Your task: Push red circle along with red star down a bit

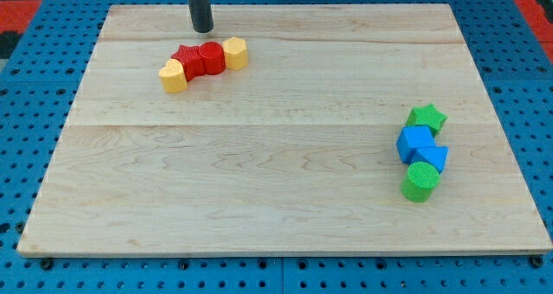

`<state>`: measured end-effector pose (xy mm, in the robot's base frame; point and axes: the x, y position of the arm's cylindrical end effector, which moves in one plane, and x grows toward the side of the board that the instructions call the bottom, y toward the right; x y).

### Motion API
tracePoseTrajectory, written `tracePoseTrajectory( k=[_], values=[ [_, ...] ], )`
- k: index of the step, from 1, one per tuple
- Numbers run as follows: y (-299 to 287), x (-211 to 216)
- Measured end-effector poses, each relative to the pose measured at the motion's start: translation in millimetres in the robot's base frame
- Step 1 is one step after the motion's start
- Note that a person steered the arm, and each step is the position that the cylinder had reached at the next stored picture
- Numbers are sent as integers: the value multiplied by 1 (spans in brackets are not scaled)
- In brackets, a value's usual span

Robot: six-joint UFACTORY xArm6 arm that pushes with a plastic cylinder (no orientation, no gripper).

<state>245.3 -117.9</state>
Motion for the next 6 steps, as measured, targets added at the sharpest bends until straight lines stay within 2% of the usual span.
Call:
tracePoseTrajectory(
  k=[6],
  values=[
    [-9,11]
  ],
)
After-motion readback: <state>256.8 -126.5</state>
